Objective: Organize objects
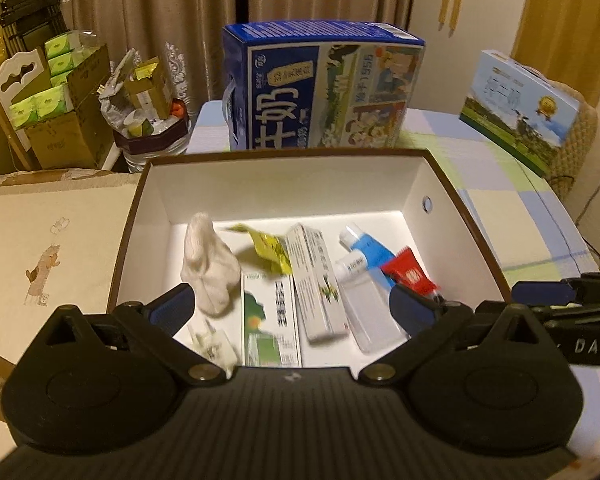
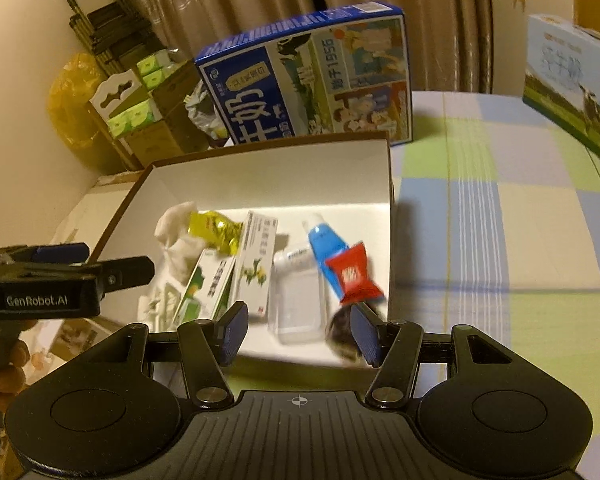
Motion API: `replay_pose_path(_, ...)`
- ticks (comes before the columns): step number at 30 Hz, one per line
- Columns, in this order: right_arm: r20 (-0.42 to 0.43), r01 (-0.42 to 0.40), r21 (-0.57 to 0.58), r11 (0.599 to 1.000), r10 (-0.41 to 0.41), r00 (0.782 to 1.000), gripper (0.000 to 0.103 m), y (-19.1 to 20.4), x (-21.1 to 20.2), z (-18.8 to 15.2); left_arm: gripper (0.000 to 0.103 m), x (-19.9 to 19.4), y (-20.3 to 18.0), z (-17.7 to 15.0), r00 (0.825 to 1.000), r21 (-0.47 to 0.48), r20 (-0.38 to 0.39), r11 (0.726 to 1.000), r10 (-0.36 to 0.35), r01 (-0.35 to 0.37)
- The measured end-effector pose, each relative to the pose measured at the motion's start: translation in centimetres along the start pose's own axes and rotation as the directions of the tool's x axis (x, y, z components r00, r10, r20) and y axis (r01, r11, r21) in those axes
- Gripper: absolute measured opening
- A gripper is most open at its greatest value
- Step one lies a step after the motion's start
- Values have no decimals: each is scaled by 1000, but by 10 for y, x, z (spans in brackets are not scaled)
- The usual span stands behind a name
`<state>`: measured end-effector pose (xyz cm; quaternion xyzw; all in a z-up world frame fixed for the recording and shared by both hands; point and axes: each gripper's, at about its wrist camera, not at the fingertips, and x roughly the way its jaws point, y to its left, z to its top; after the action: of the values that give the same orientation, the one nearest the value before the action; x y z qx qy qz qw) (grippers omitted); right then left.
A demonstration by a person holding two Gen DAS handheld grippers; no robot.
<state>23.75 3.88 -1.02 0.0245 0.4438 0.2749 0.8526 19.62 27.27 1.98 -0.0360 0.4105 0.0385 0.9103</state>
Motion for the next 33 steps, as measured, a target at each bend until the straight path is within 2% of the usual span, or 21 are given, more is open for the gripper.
replay_pose_path(6, -7, 21, -30, 999, -21, 1000, 54, -1, -24, -21, 102, -21, -9, -25, 1000, -19, -22, 1000, -1, 0)
replay_pose_path(14, -7, 10, -41, 999, -10, 1000, 54, -18, -56, -42, 102, -45, -45, -53, 999, -2, -42, 1000, -1, 1)
replay_pose_path(25, -27, 37, -22, 999, -37, 999, 54, -75, -105, -80, 102, -62, -121, -84, 995, -38, -89, 998, -47, 44)
replay_pose_path(33, -28, 53, -3, 999, -53, 998, 54, -117, -145, -109, 102, -69, -178, -105, 992, -25, -106, 997, -73, 71)
